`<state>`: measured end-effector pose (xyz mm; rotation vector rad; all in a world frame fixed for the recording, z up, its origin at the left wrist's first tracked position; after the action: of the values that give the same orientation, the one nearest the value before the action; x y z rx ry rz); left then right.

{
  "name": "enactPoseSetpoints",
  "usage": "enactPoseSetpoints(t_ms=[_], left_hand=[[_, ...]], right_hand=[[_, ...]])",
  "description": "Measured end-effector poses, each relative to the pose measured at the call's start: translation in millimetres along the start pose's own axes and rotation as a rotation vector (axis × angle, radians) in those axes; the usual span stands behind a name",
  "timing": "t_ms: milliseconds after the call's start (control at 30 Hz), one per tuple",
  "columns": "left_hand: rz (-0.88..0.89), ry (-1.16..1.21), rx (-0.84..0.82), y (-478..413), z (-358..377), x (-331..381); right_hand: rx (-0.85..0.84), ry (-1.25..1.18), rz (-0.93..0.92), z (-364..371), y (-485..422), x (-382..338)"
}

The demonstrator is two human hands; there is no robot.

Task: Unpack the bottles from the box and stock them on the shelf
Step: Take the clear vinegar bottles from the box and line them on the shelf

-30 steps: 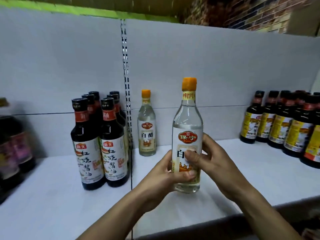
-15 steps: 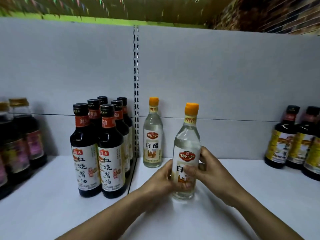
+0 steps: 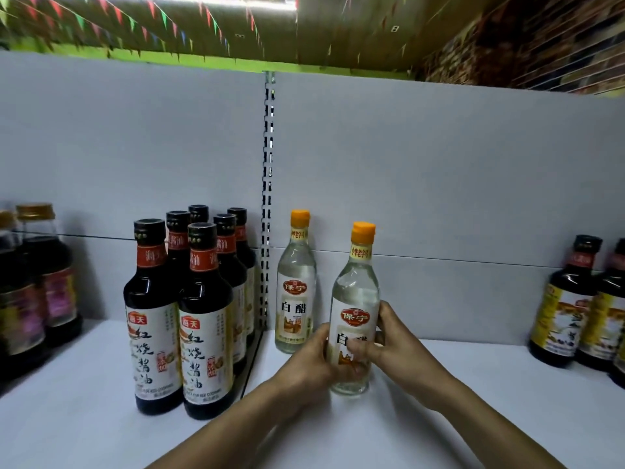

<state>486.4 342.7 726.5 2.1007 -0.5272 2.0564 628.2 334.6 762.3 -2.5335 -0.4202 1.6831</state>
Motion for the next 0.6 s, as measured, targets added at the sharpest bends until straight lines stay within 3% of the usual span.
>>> enactPoseSetpoints(t_ms=[167,333,433,600], left_hand=[[0.031,-0.105,0.129,3,-12,-4],[0.17,-0.651,0.386,11,-28,6],[0.22,-0.678,0.515,14,-36,13],[0.083,-0.621,0.595,11,-47,5]], right_hand=[[-0.001,0.033,0.003,4,-18,4],[0.034,0.017,0.025,8,-35,7],[0.034,0.037,0.012,10,-45,6],[0.039,-0.002,0.017,14,-58,10]])
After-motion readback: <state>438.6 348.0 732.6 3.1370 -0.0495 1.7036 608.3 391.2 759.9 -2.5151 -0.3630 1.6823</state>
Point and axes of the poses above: each hand's wrist, its own y-axis away from the middle knuckle, its own z-axis out of the palm, x = y × z, the point moved 5 cm from there along -y, towards the middle knuckle, and after that the axes turned 6 degrees about y, right-handed, at the moved point
